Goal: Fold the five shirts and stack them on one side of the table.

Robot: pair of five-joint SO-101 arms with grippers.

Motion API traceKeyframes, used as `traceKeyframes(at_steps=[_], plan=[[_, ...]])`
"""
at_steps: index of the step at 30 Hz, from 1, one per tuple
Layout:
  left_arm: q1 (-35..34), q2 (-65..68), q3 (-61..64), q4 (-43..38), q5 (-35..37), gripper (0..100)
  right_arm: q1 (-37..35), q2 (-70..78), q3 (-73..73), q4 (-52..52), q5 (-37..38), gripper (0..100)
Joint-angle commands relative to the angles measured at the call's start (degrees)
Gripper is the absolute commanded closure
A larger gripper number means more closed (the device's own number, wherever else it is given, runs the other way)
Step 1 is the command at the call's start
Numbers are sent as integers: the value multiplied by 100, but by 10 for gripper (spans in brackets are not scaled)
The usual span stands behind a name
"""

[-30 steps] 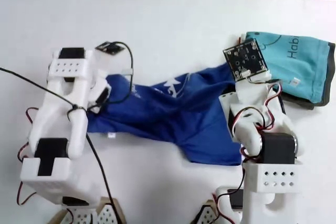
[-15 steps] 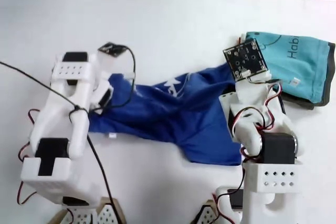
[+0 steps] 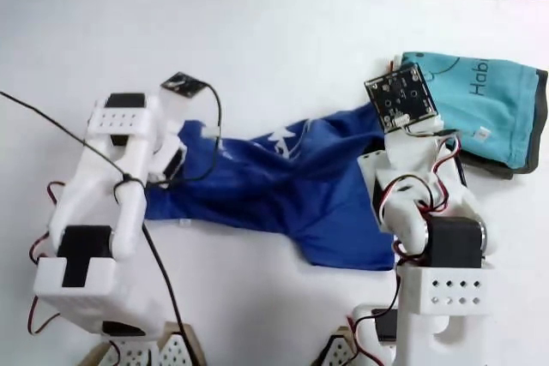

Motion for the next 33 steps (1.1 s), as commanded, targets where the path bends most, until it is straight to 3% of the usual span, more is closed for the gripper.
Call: traceKeyframes(at_steps=[1,7,13,25,30,33], plan=[[18,-123,-127,26,-9,965,-13,4,-237,-92,-18,978],[35,-79,-927,765,-18,953,-13,22,-237,-92,-18,978],[9,-70,-927,782,-18,904,-13,4,-237,-92,-18,978],[-9,-70,-778,695,-35,944,-4,4,-246,-92,-18,978],[-334,-70,-127,167,-35,853,-4,4,-246,-92,-18,978],[-475,-70,92,-132,-35,849,-4,4,-246,-92,-18,978]])
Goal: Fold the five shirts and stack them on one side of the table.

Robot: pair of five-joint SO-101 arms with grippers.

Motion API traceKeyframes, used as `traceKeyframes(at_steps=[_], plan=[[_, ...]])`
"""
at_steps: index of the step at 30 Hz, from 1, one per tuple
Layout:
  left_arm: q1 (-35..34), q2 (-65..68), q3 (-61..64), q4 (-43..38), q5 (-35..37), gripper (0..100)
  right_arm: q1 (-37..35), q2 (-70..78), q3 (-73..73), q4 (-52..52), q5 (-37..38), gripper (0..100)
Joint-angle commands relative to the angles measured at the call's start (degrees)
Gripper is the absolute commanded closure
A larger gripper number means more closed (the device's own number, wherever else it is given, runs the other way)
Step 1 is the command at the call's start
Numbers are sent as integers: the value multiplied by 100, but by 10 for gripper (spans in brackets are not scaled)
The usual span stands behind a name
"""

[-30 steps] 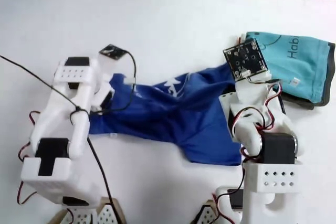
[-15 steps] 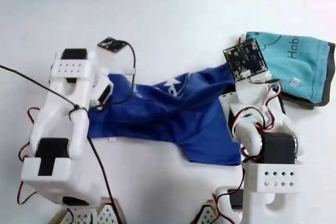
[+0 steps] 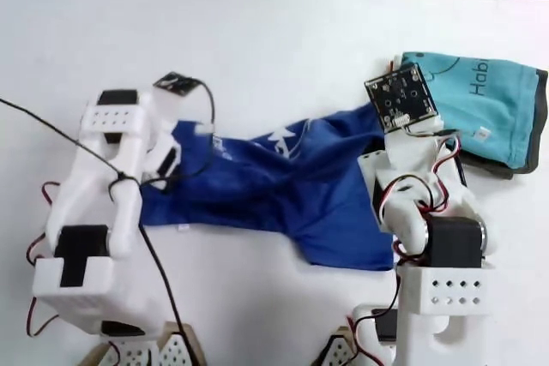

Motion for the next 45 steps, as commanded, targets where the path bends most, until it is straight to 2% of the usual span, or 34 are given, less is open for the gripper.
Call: traceKeyframes(at_steps=[1,11,15,21,29,33,38,45], plan=[[-149,-70,119,-299,-35,849,-4,4,-246,-92,-18,978],[-123,-70,505,-686,-35,854,-4,4,-246,-92,-18,978],[-114,-70,769,-1011,-35,953,-4,4,-246,-92,-18,978],[-105,-123,699,-976,-220,962,-4,4,-246,-92,-18,978],[-105,-114,-840,440,70,964,-13,31,-246,-145,-18,978],[-105,-114,-1842,1257,193,964,-13,57,-255,-576,-62,978],[-114,-114,-3125,2303,220,964,92,57,-290,-1473,-747,979],[-105,-527,-3899,2488,229,965,75,84,-1099,-1587,-800,980]])
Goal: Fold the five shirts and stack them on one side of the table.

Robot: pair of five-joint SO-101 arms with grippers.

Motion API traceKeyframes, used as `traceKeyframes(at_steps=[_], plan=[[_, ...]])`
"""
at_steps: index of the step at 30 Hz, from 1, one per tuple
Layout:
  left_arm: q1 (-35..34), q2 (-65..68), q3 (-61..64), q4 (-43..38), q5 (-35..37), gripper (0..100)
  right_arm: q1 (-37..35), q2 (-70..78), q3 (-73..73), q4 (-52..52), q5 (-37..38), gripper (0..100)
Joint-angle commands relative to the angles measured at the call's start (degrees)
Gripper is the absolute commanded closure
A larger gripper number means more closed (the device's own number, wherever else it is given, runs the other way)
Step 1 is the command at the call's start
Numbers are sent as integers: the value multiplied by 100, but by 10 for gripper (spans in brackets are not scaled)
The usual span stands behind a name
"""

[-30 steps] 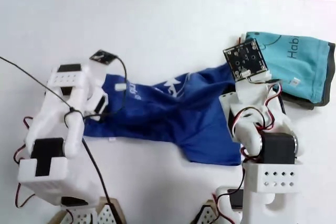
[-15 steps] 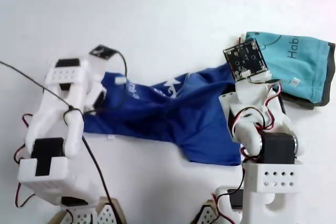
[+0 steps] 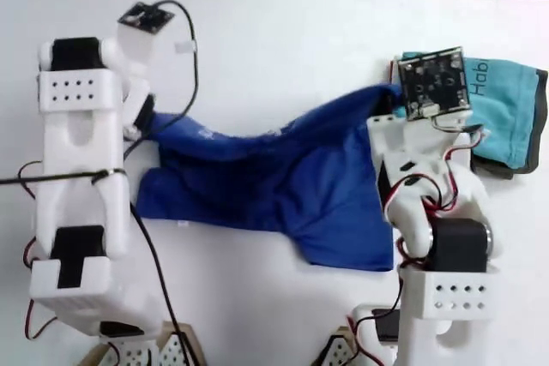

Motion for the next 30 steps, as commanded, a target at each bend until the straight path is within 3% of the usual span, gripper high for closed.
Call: traceKeyframes(at_steps=[1,15,30], plan=[[-26,-695,-330,105,70,965,66,136,-914,-145,-26,980],[-422,-3464,-338,-97,79,965,154,2484,-5802,2211,-26,979],[-598,-4079,-1209,97,563,962,119,2492,-7244,3178,-62,979]])
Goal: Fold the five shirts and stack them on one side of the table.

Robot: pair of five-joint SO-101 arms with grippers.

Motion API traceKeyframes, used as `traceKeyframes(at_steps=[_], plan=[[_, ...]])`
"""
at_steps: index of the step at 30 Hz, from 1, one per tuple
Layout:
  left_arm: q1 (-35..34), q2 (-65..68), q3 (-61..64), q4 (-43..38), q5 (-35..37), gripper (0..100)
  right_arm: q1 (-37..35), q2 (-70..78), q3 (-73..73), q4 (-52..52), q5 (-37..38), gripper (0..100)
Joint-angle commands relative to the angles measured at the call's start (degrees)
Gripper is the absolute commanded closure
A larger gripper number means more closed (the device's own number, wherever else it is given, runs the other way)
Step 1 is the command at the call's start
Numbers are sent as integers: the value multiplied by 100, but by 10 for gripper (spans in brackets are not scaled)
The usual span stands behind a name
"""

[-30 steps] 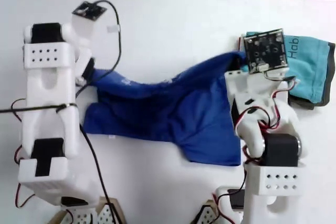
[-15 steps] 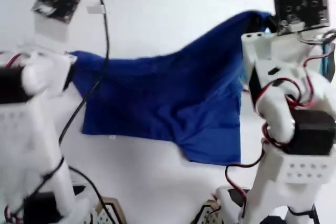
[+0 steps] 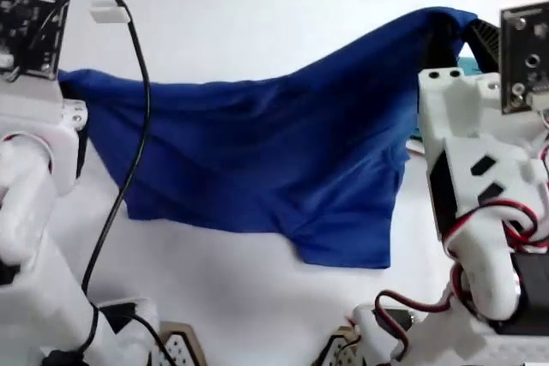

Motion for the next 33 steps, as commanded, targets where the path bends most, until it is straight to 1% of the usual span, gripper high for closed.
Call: traceKeyframes(at_steps=[1,4,7,11,16,20,24,33], plan=[[-97,-158,-224,105,35,962,22,40,-527,330,-62,979],[-360,-158,48,114,35,962,22,40,-914,769,-62,979],[-396,-343,462,123,35,962,22,40,-1169,1015,-62,979],[-378,-1169,1024,114,-132,962,22,-13,-1433,1244,-62,979],[-413,-2013,1727,114,-281,963,22,-558,-1380,1305,-62,979],[-413,-2365,1895,114,-246,964,22,-1191,-1090,1367,-62,979],[-413,-2646,1947,114,-237,964,22,-1991,-492,1385,-62,979],[-413,-3253,2651,114,-88,964,13,-3486,800,1385,-18,979]])
